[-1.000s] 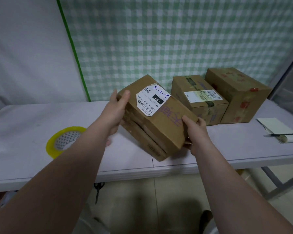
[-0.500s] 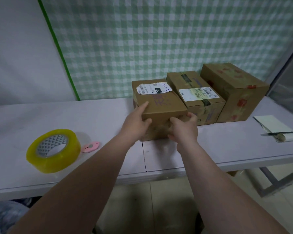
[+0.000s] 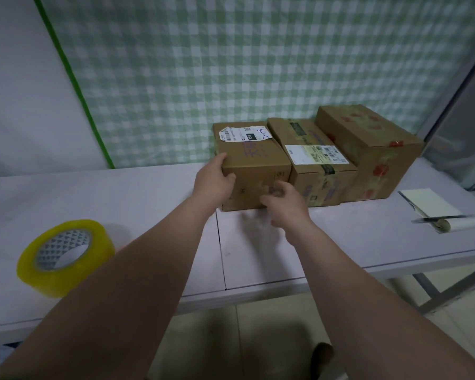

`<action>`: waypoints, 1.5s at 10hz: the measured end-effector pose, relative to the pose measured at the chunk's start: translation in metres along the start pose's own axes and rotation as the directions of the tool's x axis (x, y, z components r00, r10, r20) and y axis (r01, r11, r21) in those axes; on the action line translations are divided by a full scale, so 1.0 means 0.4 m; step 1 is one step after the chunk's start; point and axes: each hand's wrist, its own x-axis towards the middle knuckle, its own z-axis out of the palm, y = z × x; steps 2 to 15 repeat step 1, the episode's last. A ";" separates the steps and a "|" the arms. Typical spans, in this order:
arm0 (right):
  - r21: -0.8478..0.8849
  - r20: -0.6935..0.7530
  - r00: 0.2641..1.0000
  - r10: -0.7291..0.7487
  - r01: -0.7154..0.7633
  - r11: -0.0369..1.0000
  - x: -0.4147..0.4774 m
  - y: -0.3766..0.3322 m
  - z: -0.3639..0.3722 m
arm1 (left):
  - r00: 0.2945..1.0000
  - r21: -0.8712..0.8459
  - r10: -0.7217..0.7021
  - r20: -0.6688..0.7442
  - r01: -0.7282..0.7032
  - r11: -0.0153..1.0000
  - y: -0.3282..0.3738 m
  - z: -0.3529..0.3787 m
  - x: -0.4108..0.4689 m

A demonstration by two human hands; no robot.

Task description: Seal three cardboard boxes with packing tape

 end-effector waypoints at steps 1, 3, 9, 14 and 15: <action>0.039 0.007 1.000 -0.007 0.006 0.999 -0.006 -0.028 -0.009 | 1.000 -0.077 0.010 -0.006 -0.010 0.997 0.030 -0.042 -0.017; 0.039 0.007 1.000 -0.007 0.006 0.999 -0.006 -0.028 -0.009 | 1.000 -0.077 0.010 -0.006 -0.010 0.997 0.030 -0.042 -0.017; 0.039 0.007 1.000 -0.007 0.006 0.999 -0.006 -0.028 -0.009 | 1.000 -0.077 0.010 -0.006 -0.010 0.997 0.030 -0.042 -0.017; 0.039 0.007 1.000 -0.007 0.006 0.999 -0.006 -0.028 -0.009 | 1.000 -0.077 0.010 -0.006 -0.010 0.997 0.030 -0.042 -0.017; 0.039 0.007 1.000 -0.007 0.006 0.999 -0.006 -0.028 -0.009 | 1.000 -0.077 0.010 -0.006 -0.010 0.997 0.030 -0.042 -0.017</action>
